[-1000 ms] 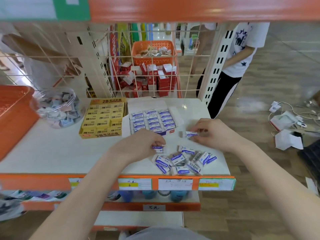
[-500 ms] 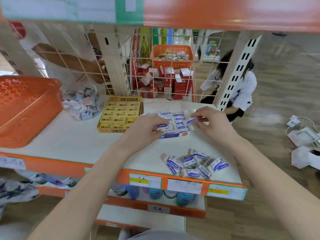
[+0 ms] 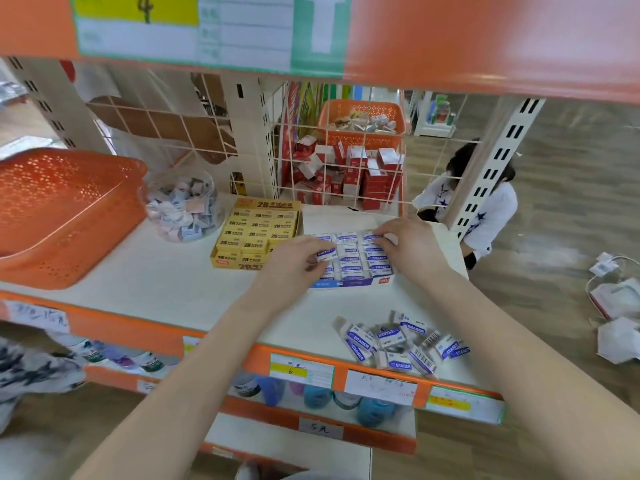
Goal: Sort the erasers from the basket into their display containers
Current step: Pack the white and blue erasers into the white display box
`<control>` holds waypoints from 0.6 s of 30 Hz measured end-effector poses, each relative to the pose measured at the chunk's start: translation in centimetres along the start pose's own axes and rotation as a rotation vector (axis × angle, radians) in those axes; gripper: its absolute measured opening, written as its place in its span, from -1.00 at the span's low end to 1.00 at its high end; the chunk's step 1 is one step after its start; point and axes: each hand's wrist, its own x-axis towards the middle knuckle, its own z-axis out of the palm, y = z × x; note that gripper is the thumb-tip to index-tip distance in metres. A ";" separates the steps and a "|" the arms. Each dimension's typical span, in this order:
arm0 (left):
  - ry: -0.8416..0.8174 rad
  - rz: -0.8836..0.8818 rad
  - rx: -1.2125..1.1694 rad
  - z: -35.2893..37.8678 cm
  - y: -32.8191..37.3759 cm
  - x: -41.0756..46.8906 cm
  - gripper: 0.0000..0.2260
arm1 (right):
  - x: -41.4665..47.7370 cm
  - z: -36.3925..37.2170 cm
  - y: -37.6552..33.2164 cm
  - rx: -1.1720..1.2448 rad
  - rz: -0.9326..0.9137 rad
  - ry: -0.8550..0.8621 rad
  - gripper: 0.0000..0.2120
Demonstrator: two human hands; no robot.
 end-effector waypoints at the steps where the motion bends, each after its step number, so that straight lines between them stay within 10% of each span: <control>1: 0.009 0.001 -0.009 0.1 -0.1 -0.1 -0.71 | 0.1 0.3 0.1 -0.002 -0.007 0.000 -0.84; 11: 0.049 -0.013 -0.053 0.3 -0.1 0.1 -0.68 | -0.5 -0.3 -0.8 -0.031 -0.051 -0.034 -0.82; 18: 0.162 -0.172 -0.481 -0.4 1.6 0.0 -0.66 | -1.4 -0.4 -4.5 0.377 -0.149 -0.054 -0.72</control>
